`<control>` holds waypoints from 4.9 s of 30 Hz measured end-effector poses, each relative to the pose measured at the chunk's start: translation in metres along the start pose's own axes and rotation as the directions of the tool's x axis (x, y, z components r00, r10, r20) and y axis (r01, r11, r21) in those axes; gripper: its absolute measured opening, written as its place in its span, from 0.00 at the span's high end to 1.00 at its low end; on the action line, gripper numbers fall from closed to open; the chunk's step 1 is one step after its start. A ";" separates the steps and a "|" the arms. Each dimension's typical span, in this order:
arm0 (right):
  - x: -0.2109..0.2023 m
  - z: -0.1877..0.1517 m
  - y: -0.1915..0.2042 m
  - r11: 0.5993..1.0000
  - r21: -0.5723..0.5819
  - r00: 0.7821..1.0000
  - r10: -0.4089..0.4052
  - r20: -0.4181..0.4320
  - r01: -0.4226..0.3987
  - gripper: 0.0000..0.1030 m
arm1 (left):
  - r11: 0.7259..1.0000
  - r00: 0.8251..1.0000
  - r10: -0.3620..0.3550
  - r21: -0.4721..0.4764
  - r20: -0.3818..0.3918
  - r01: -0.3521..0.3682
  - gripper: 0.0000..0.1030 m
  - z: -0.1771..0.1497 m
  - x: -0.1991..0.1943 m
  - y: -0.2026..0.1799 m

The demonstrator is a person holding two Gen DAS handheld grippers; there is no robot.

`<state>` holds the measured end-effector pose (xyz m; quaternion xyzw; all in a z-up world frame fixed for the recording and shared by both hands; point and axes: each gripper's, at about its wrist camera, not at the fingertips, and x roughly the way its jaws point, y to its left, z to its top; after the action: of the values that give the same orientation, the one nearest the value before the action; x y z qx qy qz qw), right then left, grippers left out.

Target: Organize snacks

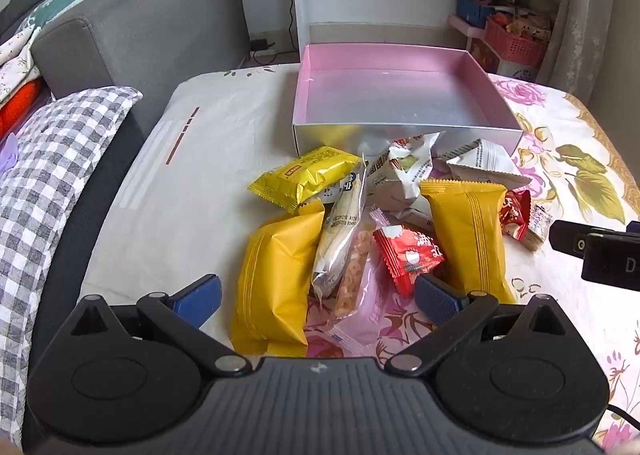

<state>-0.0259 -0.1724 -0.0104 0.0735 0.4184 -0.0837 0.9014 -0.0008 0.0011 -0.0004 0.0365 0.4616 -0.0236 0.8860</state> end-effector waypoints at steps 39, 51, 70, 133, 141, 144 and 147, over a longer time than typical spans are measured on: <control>0.002 -0.004 0.004 1.000 -0.016 1.000 -0.001 -0.009 0.001 0.00 | 1.000 1.000 0.006 0.017 -0.014 -0.006 0.00 -0.004 -0.002 -0.002; 0.002 -0.004 0.004 1.000 -0.016 1.000 -0.003 -0.009 0.002 0.00 | 1.000 1.000 0.006 0.017 -0.014 -0.006 0.00 -0.005 -0.002 -0.002; 0.002 -0.003 0.004 1.000 -0.012 1.000 -0.004 -0.011 0.004 0.00 | 1.000 1.000 0.009 0.017 -0.015 -0.009 0.00 -0.004 -0.002 -0.002; 0.099 0.067 -0.041 0.848 0.424 0.909 0.400 -0.116 -0.319 0.07 | 0.935 0.935 -0.355 -0.027 -0.010 0.355 0.31 0.074 0.082 0.072; 0.129 0.065 -0.051 0.799 0.497 0.880 0.455 -0.133 -0.338 0.24 | 0.880 0.882 -0.468 0.061 -0.063 0.471 0.36 0.076 0.102 0.070; 0.136 0.063 -0.050 0.798 0.500 0.877 0.458 -0.143 -0.335 0.29 | 0.874 0.877 -0.472 0.082 -0.091 0.479 0.36 0.076 0.106 0.067; 0.141 0.060 -0.048 0.797 0.500 0.872 0.466 -0.152 -0.339 0.32 | 0.883 0.885 -0.448 0.094 -0.124 0.460 0.38 0.075 0.113 0.064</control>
<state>0.0982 -0.2442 -0.0827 0.3822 0.4787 0.0260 0.7900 0.1299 0.0579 -0.0480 -0.0184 0.4980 -0.2566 0.8281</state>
